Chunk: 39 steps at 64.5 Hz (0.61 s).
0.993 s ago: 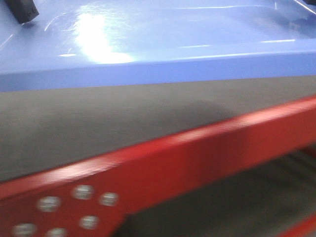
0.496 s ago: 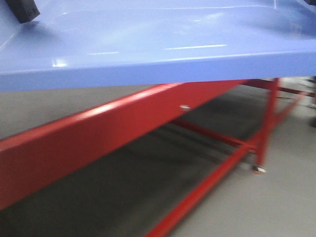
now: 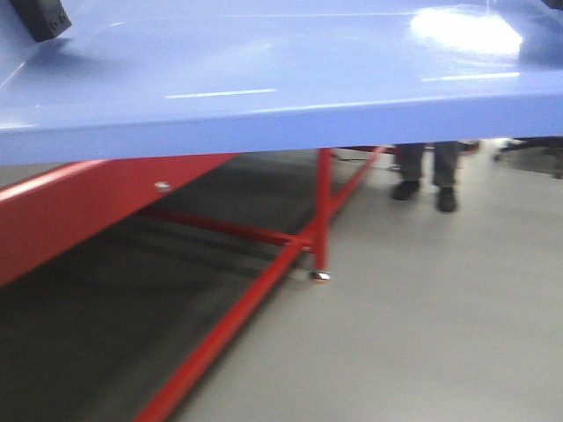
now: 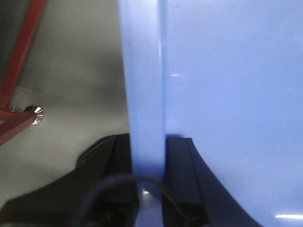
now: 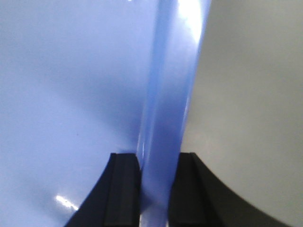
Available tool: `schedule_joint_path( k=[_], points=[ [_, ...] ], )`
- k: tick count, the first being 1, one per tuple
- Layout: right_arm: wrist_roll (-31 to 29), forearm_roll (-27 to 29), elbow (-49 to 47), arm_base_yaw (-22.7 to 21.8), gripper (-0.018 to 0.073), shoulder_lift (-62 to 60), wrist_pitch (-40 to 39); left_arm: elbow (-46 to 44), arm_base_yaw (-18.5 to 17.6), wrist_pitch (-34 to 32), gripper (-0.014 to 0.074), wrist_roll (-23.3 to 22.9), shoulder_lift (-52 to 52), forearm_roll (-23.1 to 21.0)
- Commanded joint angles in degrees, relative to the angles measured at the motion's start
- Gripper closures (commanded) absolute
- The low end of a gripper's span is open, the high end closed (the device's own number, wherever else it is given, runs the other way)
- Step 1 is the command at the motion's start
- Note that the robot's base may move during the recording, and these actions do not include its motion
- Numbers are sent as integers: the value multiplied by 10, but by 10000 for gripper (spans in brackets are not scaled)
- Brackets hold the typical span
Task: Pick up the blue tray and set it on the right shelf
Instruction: 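Hold the tray level with both grippers while the base drives away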
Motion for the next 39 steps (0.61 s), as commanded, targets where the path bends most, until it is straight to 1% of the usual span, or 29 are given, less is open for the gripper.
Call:
schedule_joint_path(
  k=[1,39],
  points=[
    [-13,-20,-17,-2,503,-19,-23,-12,-4,58,645,11,-18,21],
    [-13,-20,-17,-2,503,-19,-23,-12,-4,58,645,11,-18,21]
  ],
)
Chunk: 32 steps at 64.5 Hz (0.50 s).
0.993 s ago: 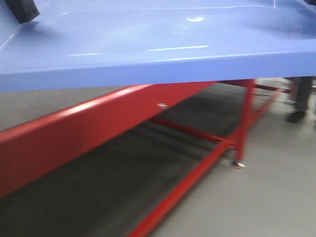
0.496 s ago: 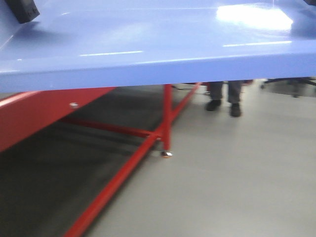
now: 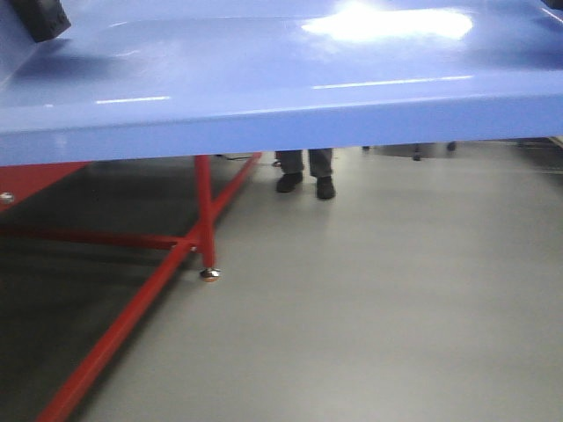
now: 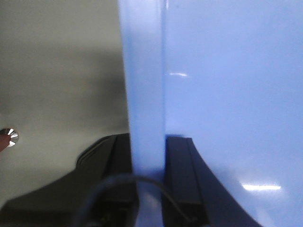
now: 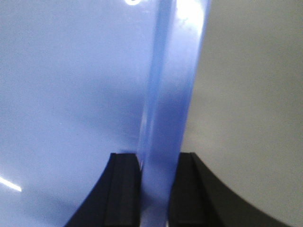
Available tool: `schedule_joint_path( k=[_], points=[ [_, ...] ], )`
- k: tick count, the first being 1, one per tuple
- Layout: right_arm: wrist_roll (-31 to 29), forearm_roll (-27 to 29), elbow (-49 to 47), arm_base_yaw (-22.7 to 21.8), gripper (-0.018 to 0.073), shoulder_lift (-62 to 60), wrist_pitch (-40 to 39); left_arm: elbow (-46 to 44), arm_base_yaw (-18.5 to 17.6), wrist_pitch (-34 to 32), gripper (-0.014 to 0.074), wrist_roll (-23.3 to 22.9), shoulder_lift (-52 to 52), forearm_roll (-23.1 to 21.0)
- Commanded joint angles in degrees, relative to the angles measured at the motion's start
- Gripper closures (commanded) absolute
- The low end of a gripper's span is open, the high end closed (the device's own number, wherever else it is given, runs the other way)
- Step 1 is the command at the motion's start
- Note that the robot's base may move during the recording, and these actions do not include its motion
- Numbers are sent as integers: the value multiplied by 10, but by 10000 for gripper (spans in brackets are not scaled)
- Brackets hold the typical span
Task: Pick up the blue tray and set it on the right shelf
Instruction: 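Hold the tray level with both grippers while the base drives away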
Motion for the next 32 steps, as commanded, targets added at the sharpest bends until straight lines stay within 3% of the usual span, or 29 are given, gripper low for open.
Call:
schedule_joint_path(
  k=[1,32],
  points=[
    [-13,-20,-17,-2,503,-19,-24,-12,-4,58,645,11,-18,21],
    [-13,-20,-17,-2,503,-19,-24,-12,-4,58,645,11,-18,21]
  ],
)
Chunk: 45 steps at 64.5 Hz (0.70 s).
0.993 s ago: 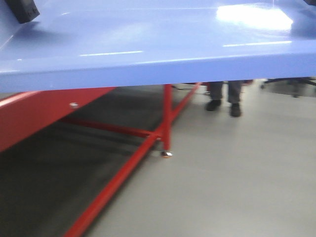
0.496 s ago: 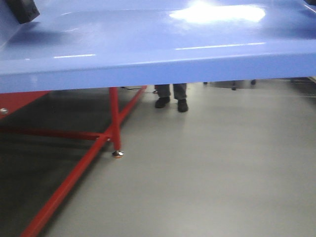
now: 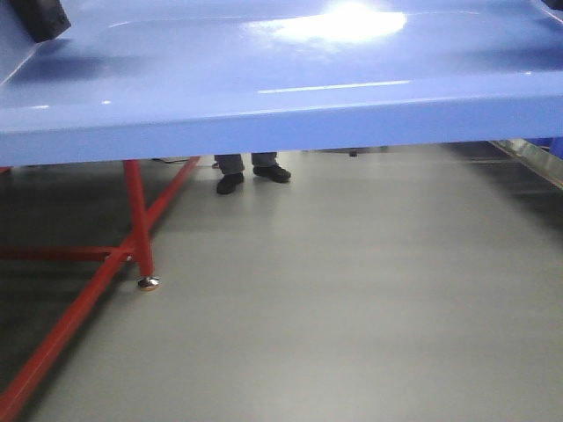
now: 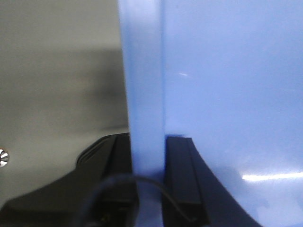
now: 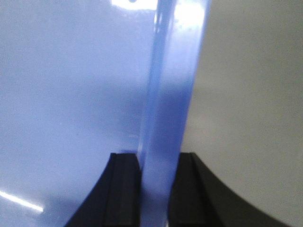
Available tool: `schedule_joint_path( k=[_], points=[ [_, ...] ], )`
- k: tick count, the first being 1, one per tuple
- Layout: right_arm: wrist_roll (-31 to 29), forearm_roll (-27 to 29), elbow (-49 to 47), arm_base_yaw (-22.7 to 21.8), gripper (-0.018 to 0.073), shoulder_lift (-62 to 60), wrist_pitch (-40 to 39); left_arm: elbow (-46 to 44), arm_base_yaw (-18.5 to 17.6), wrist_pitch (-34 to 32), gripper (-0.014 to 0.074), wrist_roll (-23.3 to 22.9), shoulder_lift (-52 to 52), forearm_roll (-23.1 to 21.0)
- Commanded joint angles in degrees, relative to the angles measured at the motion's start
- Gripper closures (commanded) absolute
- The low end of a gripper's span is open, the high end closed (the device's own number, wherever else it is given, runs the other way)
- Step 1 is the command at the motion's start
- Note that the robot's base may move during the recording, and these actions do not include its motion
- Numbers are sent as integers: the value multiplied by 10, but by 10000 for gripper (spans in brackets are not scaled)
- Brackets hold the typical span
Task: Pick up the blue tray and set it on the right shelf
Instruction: 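Hold the tray level with both grippers while the base drives away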
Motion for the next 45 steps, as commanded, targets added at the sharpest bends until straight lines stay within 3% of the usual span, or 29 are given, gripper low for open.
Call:
schedule_joint_path(
  k=[1,45],
  points=[
    [-13,-20,-17,-2,503,-19,-25,-12,-4,58,645,11,-18,21],
    [-13,-20,-17,-2,503,-19,-25,-12,-4,58,645,11,-18,21]
  ],
)
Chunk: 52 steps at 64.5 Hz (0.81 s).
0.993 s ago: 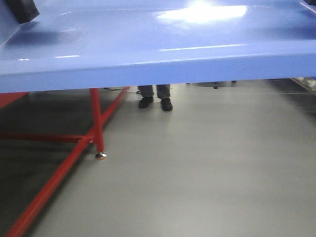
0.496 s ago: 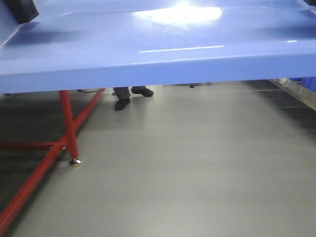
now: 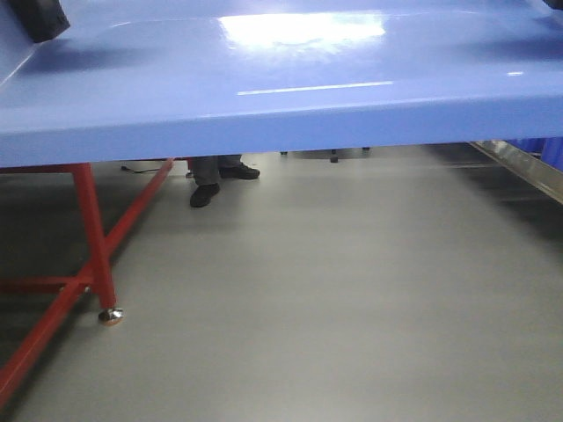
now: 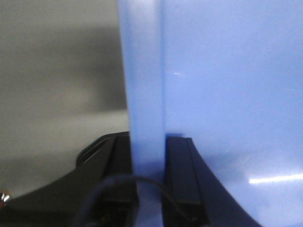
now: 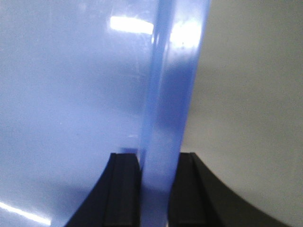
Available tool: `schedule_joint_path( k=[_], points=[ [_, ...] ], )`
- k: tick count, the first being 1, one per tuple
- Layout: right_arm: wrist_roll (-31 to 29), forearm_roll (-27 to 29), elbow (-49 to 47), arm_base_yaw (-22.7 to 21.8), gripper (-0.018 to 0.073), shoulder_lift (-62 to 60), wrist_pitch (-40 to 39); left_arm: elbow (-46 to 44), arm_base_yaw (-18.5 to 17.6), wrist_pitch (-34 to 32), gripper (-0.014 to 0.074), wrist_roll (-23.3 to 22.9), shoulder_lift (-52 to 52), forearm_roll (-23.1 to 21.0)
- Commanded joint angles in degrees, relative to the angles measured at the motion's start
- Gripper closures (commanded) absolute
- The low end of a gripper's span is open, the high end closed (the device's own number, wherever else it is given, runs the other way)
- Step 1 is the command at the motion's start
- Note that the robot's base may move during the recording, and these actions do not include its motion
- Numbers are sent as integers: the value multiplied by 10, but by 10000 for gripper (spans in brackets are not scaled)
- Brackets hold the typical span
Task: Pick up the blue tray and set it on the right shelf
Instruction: 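Hold the tray level with both grippers while the base drives away, then keep holding the tray while the base turns toward the metal shelf rack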
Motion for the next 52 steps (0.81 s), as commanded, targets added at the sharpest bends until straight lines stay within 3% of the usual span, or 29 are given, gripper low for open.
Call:
schedule_joint_path(
  k=[1,52],
  points=[
    [-13,-20,-17,-2,503,-18,-27,-12,-4,56,645,11,-18,21],
    [-13,-20,-17,-2,503,-18,-27,-12,-4,56,645,11,-18,21]
  ],
)
